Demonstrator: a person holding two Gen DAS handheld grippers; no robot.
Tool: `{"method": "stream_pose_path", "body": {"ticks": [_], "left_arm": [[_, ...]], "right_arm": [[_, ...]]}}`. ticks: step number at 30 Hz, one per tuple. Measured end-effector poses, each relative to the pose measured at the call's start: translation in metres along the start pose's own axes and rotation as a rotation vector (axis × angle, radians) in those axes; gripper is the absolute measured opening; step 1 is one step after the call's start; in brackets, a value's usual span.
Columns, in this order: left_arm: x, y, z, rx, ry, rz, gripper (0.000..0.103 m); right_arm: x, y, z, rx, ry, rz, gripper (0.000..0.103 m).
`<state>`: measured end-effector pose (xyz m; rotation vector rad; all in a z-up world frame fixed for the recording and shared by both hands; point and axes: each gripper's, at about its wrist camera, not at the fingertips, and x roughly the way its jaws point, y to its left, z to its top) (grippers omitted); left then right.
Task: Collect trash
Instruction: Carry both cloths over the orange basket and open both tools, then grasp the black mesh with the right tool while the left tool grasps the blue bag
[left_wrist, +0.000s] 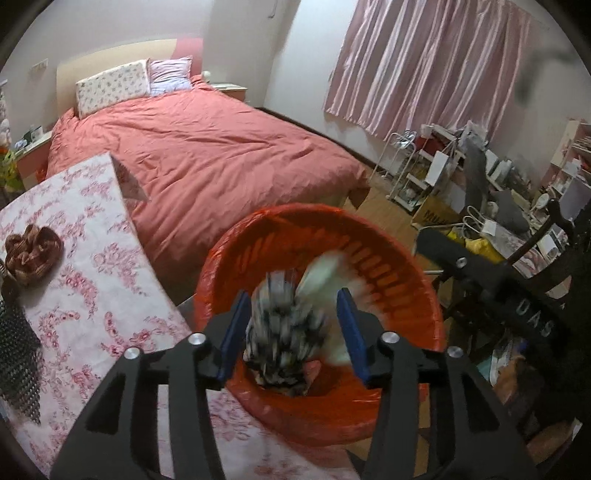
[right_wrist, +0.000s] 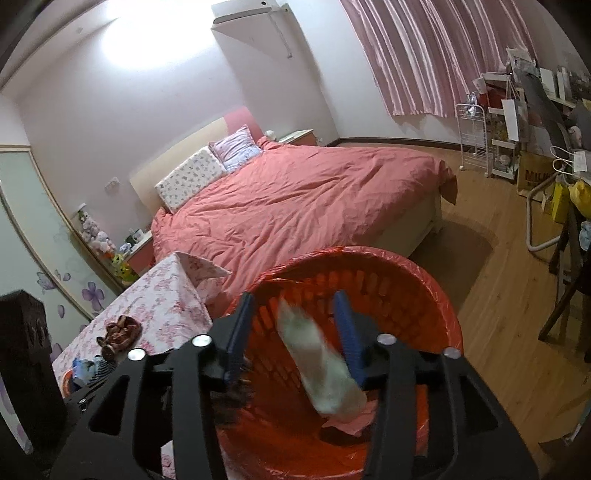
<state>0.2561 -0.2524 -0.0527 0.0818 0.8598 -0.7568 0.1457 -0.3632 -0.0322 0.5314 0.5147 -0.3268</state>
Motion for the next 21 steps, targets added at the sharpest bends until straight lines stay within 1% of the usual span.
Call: {"method": "stream_pose_path", "body": {"ticks": [2, 4, 5, 6, 8, 10, 12, 14, 17, 21], "left_arm": [[-0.001, 0.006, -0.001, -0.001, -0.001, 0.022, 0.056], [-0.006, 0.015, -0.003, -0.004, -0.005, 0.051, 0.058], [-0.011, 0.022, -0.005, -0.008, -0.01, 0.075, 0.06], [-0.015, 0.026, -0.006, -0.011, -0.015, 0.092, 0.064], [-0.032, 0.039, -0.013, -0.023, -0.04, 0.134, 0.068], [-0.048, 0.05, -0.02, -0.029, -0.06, 0.177, 0.072], [-0.065, 0.065, -0.029, -0.041, -0.078, 0.229, 0.077], [-0.082, 0.08, -0.039, -0.056, -0.086, 0.283, 0.077], [-0.112, 0.111, -0.063, -0.093, -0.09, 0.386, 0.078], [-0.147, 0.147, -0.09, -0.137, -0.095, 0.474, 0.081]], "right_arm": [[0.0, 0.001, 0.0, 0.005, -0.001, -0.018, 0.061], [0.0, 0.004, 0.0, -0.008, -0.005, -0.045, 0.066], [-0.001, 0.007, 0.0, -0.02, -0.007, -0.055, 0.072], [-0.002, 0.011, 0.0, -0.036, -0.008, -0.068, 0.075], [-0.006, 0.02, -0.002, -0.066, -0.013, -0.083, 0.085], [-0.011, 0.03, -0.006, -0.085, -0.011, -0.079, 0.09], [-0.01, 0.042, -0.011, -0.112, 0.009, -0.071, 0.091], [-0.011, 0.058, -0.021, -0.148, 0.042, -0.064, 0.091], [-0.01, 0.08, -0.032, -0.209, 0.08, -0.046, 0.091], [-0.02, 0.107, -0.05, -0.279, 0.111, -0.006, 0.091]]}}
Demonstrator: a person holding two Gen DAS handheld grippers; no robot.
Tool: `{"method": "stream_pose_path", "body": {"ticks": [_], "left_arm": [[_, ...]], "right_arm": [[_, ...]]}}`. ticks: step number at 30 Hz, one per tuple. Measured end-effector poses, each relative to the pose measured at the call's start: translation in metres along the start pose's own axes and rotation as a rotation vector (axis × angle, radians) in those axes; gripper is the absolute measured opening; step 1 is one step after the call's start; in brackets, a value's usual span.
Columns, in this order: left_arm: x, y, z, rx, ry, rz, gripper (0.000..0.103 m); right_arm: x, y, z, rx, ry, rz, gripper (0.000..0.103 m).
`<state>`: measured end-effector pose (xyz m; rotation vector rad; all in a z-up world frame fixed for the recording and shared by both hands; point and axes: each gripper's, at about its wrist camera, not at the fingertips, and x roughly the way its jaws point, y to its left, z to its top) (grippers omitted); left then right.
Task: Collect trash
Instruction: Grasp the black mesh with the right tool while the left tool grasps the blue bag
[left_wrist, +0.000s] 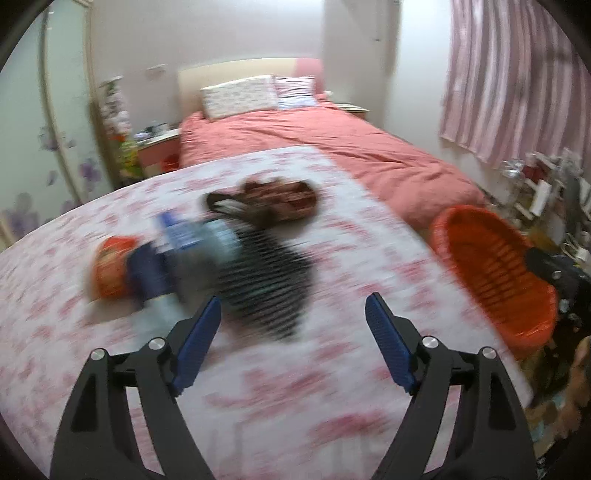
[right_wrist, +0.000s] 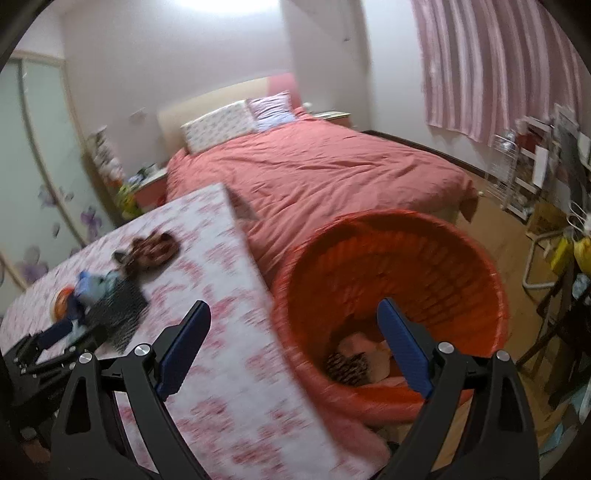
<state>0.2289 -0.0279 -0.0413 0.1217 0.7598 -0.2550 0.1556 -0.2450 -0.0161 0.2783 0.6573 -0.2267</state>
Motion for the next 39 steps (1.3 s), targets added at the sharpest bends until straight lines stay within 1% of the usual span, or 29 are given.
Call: {"method": "stream_pose_path", "body": {"ticks": [5, 7, 9, 12, 15, 17, 20, 23, 25, 27, 28, 29, 30, 31, 32, 33, 35, 38, 39], "left_arm": [[-0.009, 0.053, -0.017, -0.068, 0.026, 0.078, 0.082], [-0.012, 0.067, -0.02, -0.1, 0.031, 0.09, 0.082], [-0.012, 0.077, -0.02, -0.111, 0.031, 0.099, 0.082], [-0.007, 0.087, -0.018, -0.116, 0.031, 0.109, 0.082], [0.007, 0.095, -0.014, -0.134, 0.047, 0.097, 0.082], [0.012, 0.098, -0.012, -0.142, 0.051, 0.1, 0.082], [0.019, 0.107, -0.009, -0.164, 0.049, 0.105, 0.082], [0.024, 0.113, -0.007, -0.177, 0.053, 0.102, 0.082], [0.028, 0.115, -0.007, -0.179, 0.056, 0.098, 0.082], [0.033, 0.117, -0.006, -0.188, 0.065, 0.087, 0.082], [0.034, 0.118, -0.007, -0.194, 0.068, 0.082, 0.082], [0.035, 0.118, -0.007, -0.2, 0.071, 0.075, 0.082], [0.037, 0.118, -0.007, -0.205, 0.074, 0.069, 0.082], [0.039, 0.117, -0.007, -0.208, 0.078, 0.063, 0.082], [0.04, 0.116, -0.006, -0.209, 0.081, 0.057, 0.082], [0.041, 0.114, -0.006, -0.211, 0.084, 0.05, 0.082], [0.043, 0.11, -0.006, -0.205, 0.086, 0.048, 0.082], [0.047, 0.106, -0.005, -0.202, 0.095, 0.05, 0.082], [0.048, 0.105, -0.006, -0.203, 0.097, 0.052, 0.082]], "right_arm": [[-0.009, 0.027, -0.006, -0.037, -0.001, 0.044, 0.091], [-0.01, 0.043, -0.01, -0.043, -0.002, 0.074, 0.091], [-0.004, 0.055, -0.009, -0.046, 0.012, 0.109, 0.091], [0.014, 0.078, -0.005, -0.066, 0.041, 0.162, 0.091], [0.042, 0.109, -0.004, -0.12, 0.098, 0.208, 0.09], [0.063, 0.131, -0.003, -0.174, 0.127, 0.217, 0.087], [0.092, 0.151, -0.005, -0.221, 0.173, 0.21, 0.081], [0.111, 0.157, -0.003, -0.211, 0.198, 0.199, 0.079], [0.117, 0.157, -0.002, -0.21, 0.205, 0.205, 0.079], [0.124, 0.16, -0.004, -0.233, 0.22, 0.198, 0.066], [0.127, 0.16, -0.006, -0.239, 0.235, 0.209, 0.056], [0.125, 0.16, -0.007, -0.232, 0.236, 0.239, 0.036], [0.122, 0.159, -0.008, -0.239, 0.236, 0.253, 0.029], [0.119, 0.159, -0.009, -0.259, 0.234, 0.235, 0.014], [0.117, 0.157, -0.011, -0.272, 0.231, 0.23, 0.008], [0.115, 0.152, -0.011, -0.262, 0.235, 0.238, 0.008], [0.109, 0.138, -0.011, -0.234, 0.228, 0.222, 0.006], [0.105, 0.114, -0.006, -0.179, 0.213, 0.167, 0.006], [0.105, 0.106, -0.006, -0.168, 0.209, 0.127, 0.006]]}}
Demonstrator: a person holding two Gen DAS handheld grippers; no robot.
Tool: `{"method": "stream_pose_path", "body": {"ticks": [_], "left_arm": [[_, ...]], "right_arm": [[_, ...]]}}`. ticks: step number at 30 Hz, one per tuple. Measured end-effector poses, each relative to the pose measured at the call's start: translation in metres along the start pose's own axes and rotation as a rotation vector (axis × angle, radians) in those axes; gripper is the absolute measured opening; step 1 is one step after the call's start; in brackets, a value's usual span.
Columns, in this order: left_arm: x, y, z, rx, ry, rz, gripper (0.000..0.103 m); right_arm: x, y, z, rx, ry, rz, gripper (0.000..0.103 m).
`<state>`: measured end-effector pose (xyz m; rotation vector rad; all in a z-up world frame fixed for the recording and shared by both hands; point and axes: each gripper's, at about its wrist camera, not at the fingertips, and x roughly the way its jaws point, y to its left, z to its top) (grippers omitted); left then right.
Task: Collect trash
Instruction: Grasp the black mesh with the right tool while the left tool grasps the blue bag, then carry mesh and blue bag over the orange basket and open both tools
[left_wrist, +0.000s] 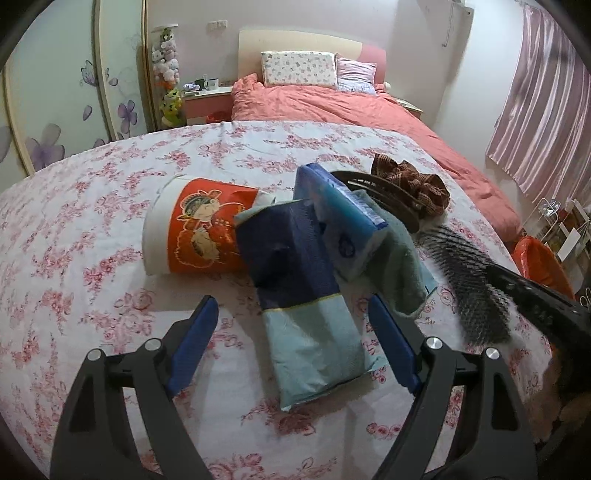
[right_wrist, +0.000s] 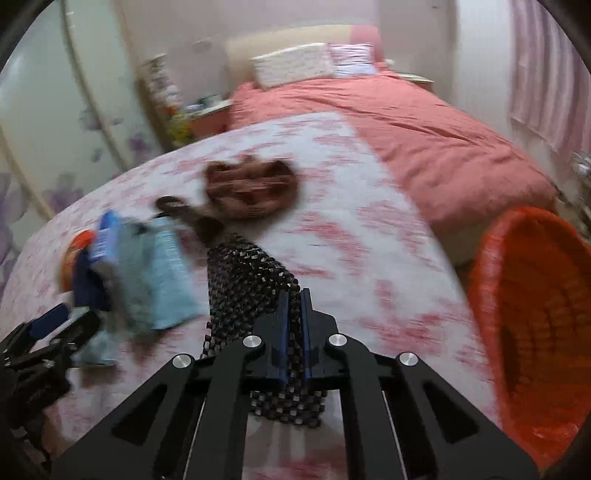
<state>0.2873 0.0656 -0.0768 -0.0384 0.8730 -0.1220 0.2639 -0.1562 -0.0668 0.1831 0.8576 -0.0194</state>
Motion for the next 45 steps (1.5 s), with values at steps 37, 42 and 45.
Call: {"method": "stream_pose_path", "body": {"ticks": [37, 42, 45], "left_arm": [[-0.024, 0.001, 0.003, -0.041, -0.015, -0.018, 0.041], [-0.047, -0.009, 0.003, -0.03, -0.047, -0.043, 0.042], [-0.059, -0.019, 0.002, -0.012, -0.057, -0.056, 0.042]], "right_arm": [[-0.03, -0.011, -0.001, 0.048, -0.03, 0.072, 0.01], [-0.056, -0.016, -0.003, 0.064, -0.078, 0.064, 0.01], [-0.071, -0.02, -0.005, 0.079, -0.1, 0.059, 0.01]]}}
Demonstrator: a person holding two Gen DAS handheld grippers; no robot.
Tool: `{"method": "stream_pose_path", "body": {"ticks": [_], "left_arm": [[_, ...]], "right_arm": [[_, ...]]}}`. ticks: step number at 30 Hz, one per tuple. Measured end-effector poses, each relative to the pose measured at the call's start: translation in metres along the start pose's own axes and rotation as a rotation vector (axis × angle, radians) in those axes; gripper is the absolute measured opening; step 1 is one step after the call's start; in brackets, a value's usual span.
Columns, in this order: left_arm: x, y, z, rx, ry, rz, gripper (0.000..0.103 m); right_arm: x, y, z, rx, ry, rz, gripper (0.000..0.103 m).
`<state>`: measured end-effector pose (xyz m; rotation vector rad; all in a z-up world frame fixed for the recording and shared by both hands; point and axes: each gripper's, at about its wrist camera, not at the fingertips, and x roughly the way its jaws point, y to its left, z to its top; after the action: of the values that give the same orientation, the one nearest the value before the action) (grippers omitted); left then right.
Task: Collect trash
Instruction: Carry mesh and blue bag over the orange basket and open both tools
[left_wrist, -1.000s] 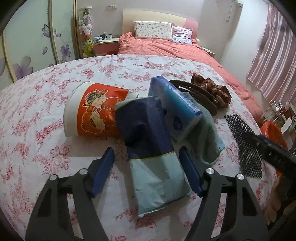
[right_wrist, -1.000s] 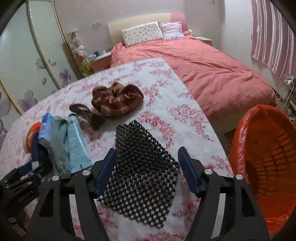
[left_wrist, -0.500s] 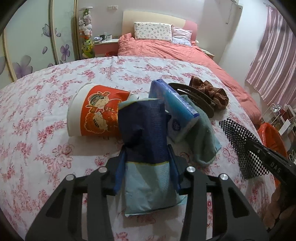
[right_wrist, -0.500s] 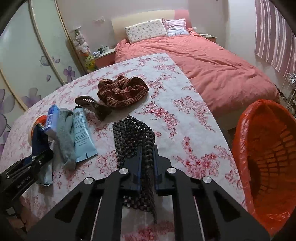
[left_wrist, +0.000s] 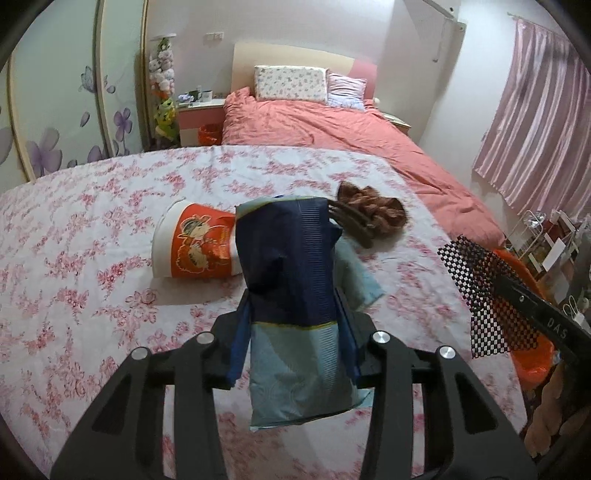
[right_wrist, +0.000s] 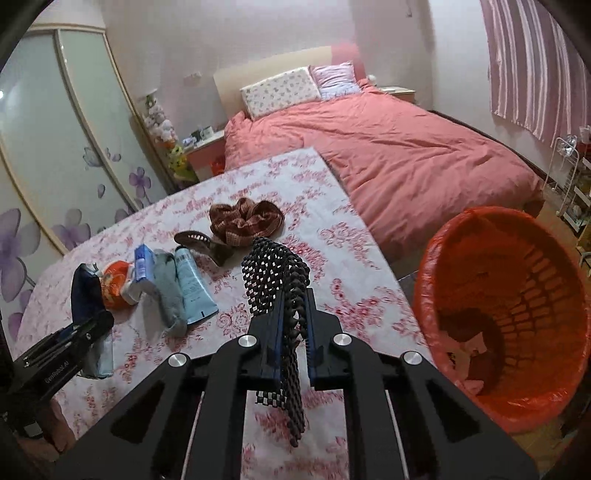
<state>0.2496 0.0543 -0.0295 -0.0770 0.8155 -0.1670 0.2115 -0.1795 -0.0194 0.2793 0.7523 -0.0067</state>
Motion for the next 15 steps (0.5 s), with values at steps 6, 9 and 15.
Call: {"method": "stream_pose_path", "body": {"ticks": [6, 9, 15], "left_arm": [[-0.022, -0.021, -0.001, 0.033, -0.027, -0.027, 0.042], [-0.032, -0.035, -0.001, 0.052, -0.039, -0.047, 0.042], [-0.045, -0.067, 0.0, 0.09, -0.057, -0.104, 0.042]], "right_arm": [[-0.029, -0.007, -0.002, 0.023, -0.053, -0.003, 0.01], [-0.043, -0.01, -0.003, 0.028, -0.084, -0.012, 0.01], [-0.069, -0.025, -0.004, 0.052, -0.158, -0.045, 0.01]]}}
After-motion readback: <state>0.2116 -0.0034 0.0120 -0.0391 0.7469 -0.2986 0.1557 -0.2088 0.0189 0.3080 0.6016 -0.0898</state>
